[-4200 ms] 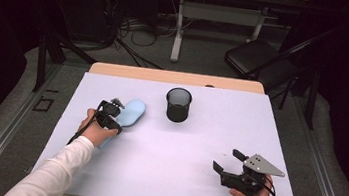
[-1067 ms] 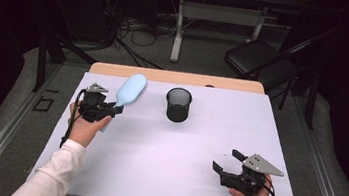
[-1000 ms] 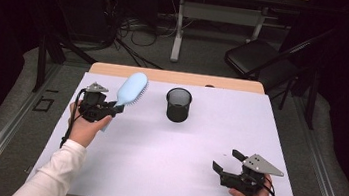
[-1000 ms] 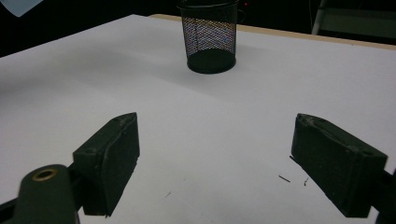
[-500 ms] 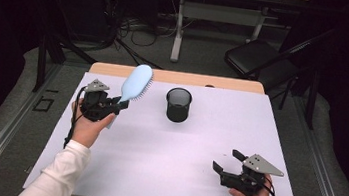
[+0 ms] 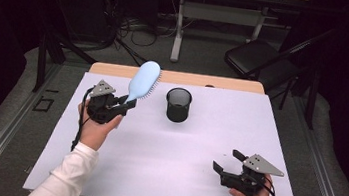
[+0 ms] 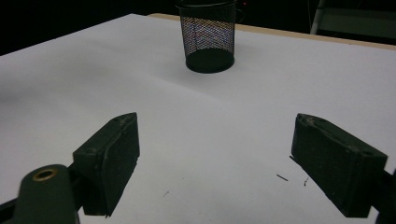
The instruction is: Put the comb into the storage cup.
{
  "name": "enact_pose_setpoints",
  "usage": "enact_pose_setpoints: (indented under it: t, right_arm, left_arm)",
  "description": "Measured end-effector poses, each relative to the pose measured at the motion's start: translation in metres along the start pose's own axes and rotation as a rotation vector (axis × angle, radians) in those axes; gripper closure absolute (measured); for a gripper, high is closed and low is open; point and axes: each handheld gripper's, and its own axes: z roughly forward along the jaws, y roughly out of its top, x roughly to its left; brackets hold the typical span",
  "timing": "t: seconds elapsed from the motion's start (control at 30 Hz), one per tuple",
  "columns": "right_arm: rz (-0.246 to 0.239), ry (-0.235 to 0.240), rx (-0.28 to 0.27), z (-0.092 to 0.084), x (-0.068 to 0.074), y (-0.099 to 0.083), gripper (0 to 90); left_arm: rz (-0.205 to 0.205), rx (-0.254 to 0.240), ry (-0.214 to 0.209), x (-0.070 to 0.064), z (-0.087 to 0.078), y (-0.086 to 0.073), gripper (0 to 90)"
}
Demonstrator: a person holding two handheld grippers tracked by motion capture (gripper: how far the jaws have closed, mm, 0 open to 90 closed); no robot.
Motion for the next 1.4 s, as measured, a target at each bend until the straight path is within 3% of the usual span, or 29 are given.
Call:
enact_pose_setpoints:
  t: [0.9,1.4]
  right_arm:
    - [-0.001,0.002,0.006,0.0,0.0,0.0,15.1]
    - [0.005,0.002,0.015,0.001,0.001,-0.001,15.1]
  left_arm:
    - [0.066,-0.051,-0.134,-0.056,0.024,0.005,69.4]
    - [0.079,-0.068,-0.18,-0.068,0.018,0.001,69.4]
